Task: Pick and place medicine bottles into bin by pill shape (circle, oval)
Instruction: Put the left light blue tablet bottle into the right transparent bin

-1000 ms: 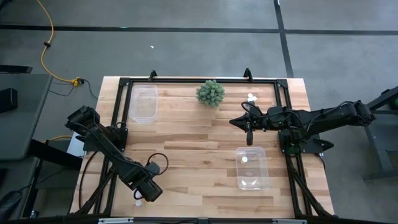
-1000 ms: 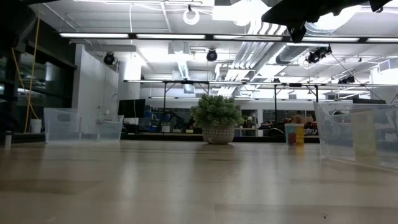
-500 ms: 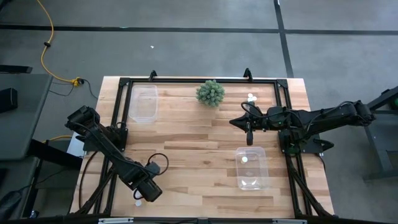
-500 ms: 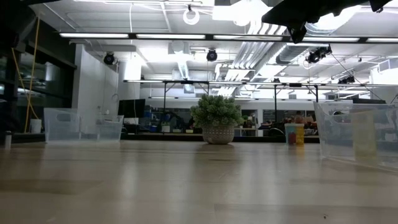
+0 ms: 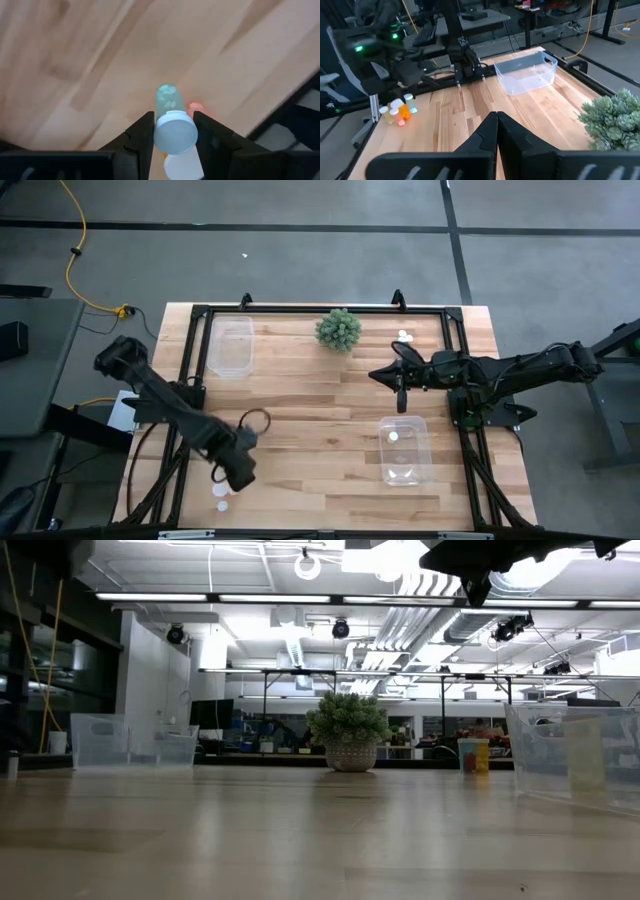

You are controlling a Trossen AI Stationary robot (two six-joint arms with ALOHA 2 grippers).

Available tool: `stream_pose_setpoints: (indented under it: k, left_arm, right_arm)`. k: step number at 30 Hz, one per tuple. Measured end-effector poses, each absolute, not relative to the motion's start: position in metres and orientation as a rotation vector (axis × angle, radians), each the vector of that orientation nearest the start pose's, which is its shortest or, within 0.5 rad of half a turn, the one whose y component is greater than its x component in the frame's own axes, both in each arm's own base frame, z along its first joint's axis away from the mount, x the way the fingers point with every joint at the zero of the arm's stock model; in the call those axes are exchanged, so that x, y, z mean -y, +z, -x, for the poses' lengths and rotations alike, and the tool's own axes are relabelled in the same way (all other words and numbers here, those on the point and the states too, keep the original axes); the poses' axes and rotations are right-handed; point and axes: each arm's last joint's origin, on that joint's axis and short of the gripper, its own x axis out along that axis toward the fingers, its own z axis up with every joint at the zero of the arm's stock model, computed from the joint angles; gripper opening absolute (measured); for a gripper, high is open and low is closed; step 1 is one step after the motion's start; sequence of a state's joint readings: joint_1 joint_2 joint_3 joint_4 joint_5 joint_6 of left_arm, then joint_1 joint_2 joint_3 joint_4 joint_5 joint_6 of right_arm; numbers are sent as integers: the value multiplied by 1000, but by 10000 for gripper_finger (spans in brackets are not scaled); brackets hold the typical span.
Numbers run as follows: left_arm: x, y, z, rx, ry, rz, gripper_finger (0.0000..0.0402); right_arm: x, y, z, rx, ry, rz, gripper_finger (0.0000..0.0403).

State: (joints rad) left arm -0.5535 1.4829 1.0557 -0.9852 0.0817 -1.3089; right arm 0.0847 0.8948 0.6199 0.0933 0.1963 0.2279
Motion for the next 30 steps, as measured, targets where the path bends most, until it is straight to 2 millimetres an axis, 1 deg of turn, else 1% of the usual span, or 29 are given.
stream_pose_setpoints:
  k: [5, 9, 12, 18, 23, 27, 30]
  left_arm:
    - [103, 247, -224, -1381, 361, 734, 115]
    - [75, 255, -230, -1357, 291, 729, 115]
    - [60, 261, -239, -1340, 235, 691, 115]
    - [40, 272, -263, -1304, 110, 540, 115]
    - [29, 282, -280, -1294, 17, 317, 115]
    - [20, 293, -288, -1250, -26, 153, 115]
    - [12, 302, -291, -1211, -53, 71, 115]
  right_arm:
    - [-12, 287, -202, -129, -121, -208, 0]
    - [-12, 288, -202, -119, -120, -209, 0]
    - [-12, 289, -202, -113, -120, -210, 0]
    - [-12, 294, -203, -52, -125, -218, 0]
    - [-9, 303, -202, 50, -197, -239, 0]
    - [-9, 303, -203, 58, -196, -320, 0]
    - [-10, 300, -206, 45, -195, -399, 0]
